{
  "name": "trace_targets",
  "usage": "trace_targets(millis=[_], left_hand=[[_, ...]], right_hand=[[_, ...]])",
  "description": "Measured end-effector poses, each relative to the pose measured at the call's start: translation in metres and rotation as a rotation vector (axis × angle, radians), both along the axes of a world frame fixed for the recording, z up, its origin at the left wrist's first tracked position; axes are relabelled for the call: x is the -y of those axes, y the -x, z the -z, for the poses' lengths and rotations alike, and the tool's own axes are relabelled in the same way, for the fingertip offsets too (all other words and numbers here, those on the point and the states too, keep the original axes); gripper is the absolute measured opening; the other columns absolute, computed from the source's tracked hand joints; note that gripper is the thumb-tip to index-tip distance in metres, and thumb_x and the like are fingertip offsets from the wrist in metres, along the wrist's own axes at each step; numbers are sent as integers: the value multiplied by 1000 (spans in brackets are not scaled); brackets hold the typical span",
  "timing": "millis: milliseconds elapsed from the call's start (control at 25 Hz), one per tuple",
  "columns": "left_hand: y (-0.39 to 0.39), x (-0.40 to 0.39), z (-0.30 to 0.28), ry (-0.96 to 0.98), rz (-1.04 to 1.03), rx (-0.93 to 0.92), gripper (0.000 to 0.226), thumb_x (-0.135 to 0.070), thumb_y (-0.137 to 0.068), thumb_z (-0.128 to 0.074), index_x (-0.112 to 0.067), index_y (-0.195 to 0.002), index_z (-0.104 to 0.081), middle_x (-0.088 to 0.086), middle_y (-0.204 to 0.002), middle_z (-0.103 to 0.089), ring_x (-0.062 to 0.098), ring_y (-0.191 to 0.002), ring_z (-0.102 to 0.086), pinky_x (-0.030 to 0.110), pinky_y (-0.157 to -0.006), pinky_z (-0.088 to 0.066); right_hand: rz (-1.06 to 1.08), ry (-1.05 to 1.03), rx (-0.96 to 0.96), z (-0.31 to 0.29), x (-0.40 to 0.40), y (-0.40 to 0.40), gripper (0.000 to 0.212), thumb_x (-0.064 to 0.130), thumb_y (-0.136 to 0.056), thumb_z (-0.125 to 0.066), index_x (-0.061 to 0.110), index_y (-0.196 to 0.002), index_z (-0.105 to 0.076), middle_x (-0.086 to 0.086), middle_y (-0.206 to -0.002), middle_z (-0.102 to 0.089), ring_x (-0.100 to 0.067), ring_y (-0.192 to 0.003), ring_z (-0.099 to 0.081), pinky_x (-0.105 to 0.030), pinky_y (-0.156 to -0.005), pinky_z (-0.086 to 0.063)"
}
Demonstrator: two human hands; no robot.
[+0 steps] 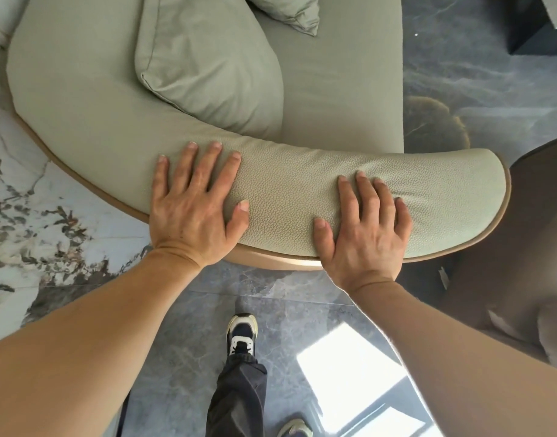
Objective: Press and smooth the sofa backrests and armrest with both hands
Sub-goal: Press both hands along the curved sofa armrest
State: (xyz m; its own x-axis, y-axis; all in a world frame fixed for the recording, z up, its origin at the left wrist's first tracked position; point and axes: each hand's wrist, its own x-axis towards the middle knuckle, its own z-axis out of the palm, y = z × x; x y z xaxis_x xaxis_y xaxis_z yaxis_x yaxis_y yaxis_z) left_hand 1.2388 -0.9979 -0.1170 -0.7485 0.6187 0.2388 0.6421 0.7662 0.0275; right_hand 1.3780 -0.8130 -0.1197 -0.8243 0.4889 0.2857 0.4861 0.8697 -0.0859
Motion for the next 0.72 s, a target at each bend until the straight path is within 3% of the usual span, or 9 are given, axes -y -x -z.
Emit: trace_targets(millis=[720], left_hand=[[81,-53,1,-40,-3,-6,64,-48,-87,-34,-21,-145,-39,9,-153,-39,36,-141,-30,59,-116,-13]], right_hand=[[4,-1,-51,4,-53,80,66,57,-90,-30,15,-138,-49,-11,-142,-49,-34,-134,-40,-56,-108,-26]])
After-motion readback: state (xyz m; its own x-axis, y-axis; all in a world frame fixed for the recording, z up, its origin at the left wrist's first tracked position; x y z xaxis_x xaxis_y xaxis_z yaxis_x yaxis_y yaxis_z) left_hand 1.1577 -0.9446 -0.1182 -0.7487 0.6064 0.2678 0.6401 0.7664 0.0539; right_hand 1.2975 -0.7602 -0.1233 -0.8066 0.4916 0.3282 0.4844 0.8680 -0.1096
